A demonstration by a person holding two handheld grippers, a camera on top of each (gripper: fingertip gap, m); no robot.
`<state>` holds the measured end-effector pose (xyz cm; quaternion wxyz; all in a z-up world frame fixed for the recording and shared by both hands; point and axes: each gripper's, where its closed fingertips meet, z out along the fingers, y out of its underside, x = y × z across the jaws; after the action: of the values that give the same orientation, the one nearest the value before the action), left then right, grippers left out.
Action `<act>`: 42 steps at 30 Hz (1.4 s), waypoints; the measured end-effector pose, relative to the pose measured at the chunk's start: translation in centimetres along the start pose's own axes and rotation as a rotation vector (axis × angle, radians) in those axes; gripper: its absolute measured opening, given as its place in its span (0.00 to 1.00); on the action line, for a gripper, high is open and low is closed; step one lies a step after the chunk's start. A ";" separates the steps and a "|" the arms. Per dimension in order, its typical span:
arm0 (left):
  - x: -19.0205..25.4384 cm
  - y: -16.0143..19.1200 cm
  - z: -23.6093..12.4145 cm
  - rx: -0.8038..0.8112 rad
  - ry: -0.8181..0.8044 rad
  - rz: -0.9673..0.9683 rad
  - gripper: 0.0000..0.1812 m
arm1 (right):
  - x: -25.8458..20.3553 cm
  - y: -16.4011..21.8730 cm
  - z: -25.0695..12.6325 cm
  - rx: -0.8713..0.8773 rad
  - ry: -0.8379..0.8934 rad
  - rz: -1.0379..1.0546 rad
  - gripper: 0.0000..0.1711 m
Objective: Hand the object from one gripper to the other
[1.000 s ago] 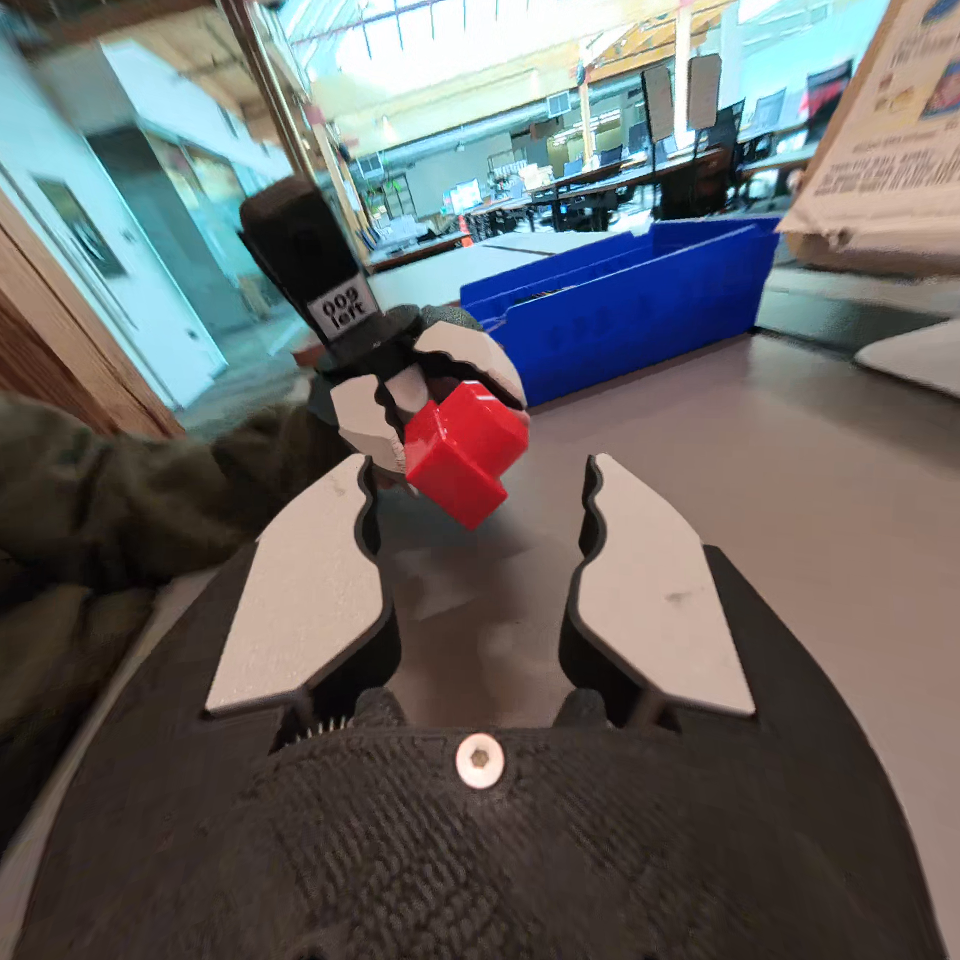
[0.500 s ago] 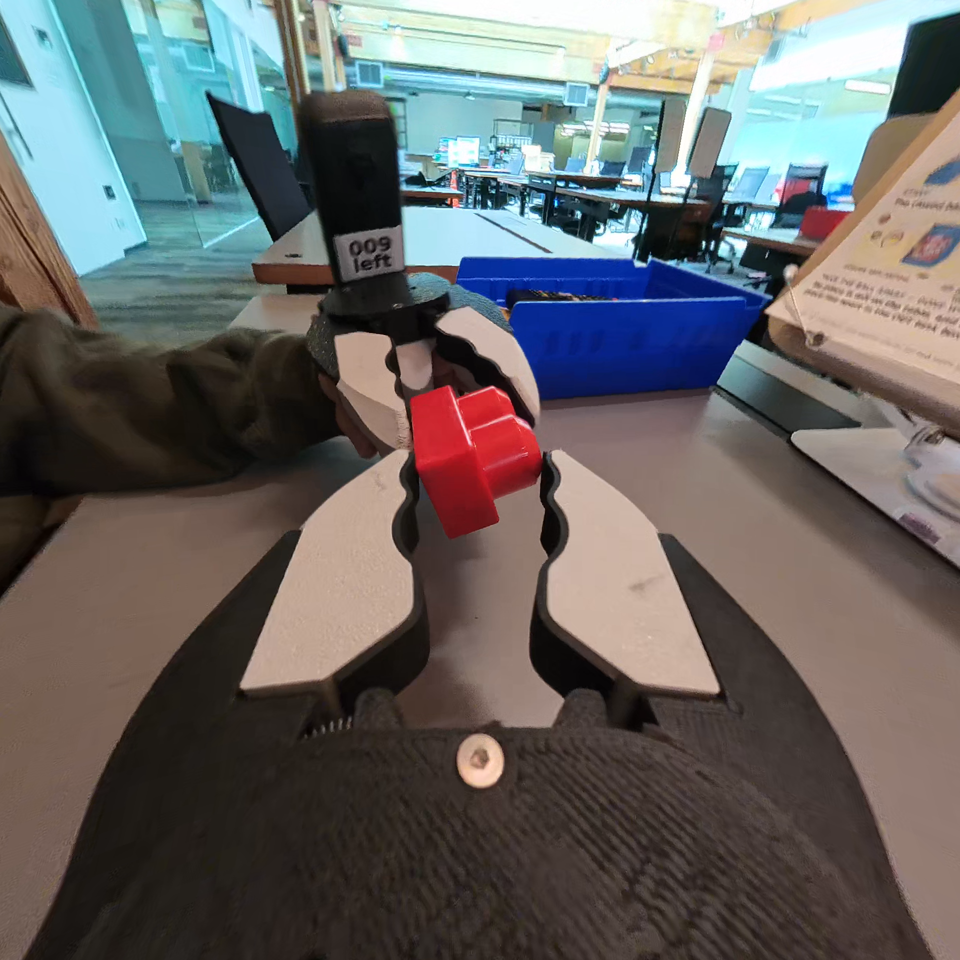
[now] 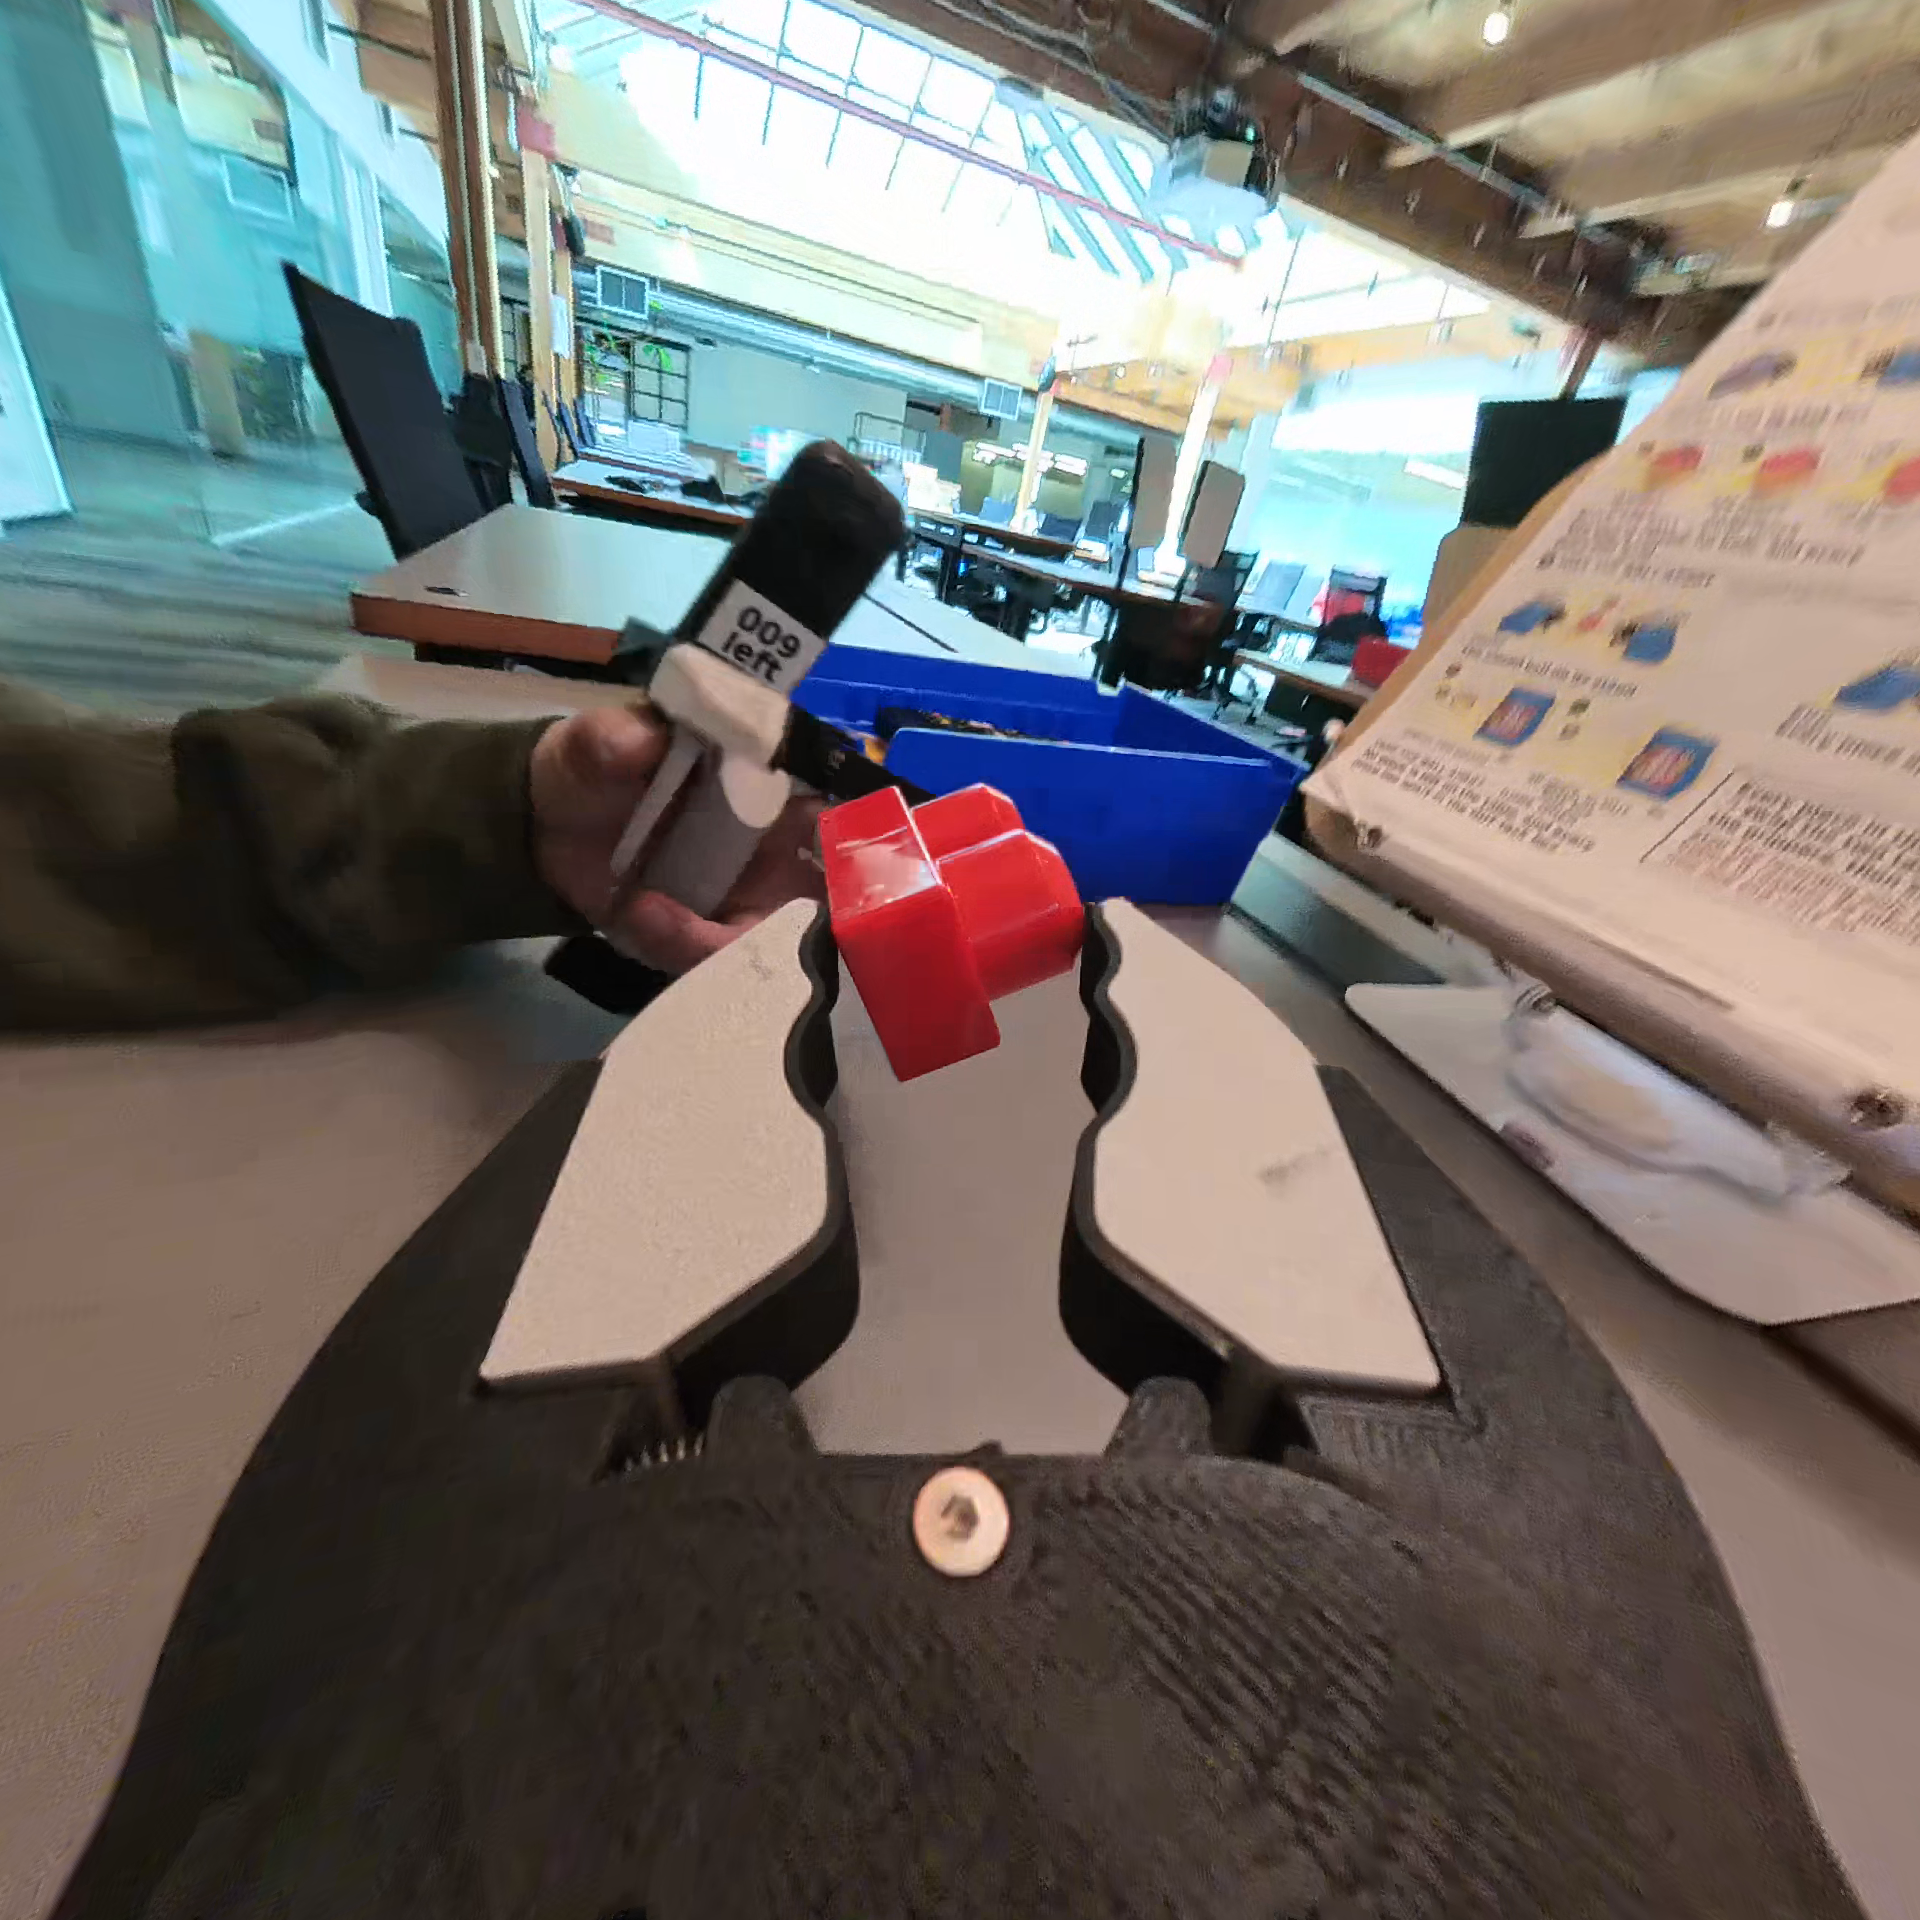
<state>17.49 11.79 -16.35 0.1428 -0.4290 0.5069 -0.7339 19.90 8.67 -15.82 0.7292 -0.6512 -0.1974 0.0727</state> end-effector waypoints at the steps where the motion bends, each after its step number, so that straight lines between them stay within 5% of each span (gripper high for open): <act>1: 0.3 -0.2 -0.1 0.017 0.040 -0.079 0.36 | -0.2 -0.2 0.0 0.010 0.001 -0.029 0.26; 7: 0.8 2.9 0.8 -0.163 0.103 -0.213 0.35 | -1.3 0.0 0.5 -0.002 -0.016 -0.181 0.26; 9: 1.1 3.0 1.0 -0.154 0.138 -0.234 0.32 | -1.5 0.2 0.7 -0.021 -0.009 -0.212 0.26; 10: 1.4 2.8 1.0 -0.134 0.171 -0.250 0.22 | -1.6 0.4 0.8 -0.034 -0.017 -0.230 0.26; 15: 0.4 3.0 0.7 -0.102 0.138 -0.165 0.20 | -1.6 1.4 1.0 -0.092 -0.015 -0.149 0.27; 20: -0.2 2.0 0.3 -0.041 0.019 0.277 0.20 | -0.3 1.9 1.4 -0.078 -0.084 0.645 0.61; 23: 1.4 1.4 0.3 -0.009 0.025 0.570 0.20 | -1.2 0.6 1.0 0.067 -0.318 1.160 0.49; 25: 1.8 1.4 0.3 -0.010 0.011 0.705 0.20 | -1.4 -0.1 0.8 0.145 -0.428 1.320 0.36; 29: 1.2 2.4 0.4 -0.086 -0.035 0.882 0.20 | -2.5 0.9 1.4 0.060 -0.433 1.325 0.39; 35: 0.6 3.3 0.7 -0.145 -0.055 0.889 0.20 | -2.3 1.4 1.4 0.043 -0.418 1.330 0.28; 39: 0.1 3.5 0.7 -0.161 -0.075 0.721 0.23 | -1.8 1.3 1.6 0.059 -0.376 1.215 0.27; 42: -0.5 3.5 0.8 -0.176 -0.085 0.486 0.40 | -0.6 1.5 1.3 0.040 -0.262 1.020 0.27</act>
<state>17.59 10.08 -19.57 0.2984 -0.3357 0.6506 -0.6124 19.07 9.87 -17.26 0.5826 -0.6358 0.0565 0.5031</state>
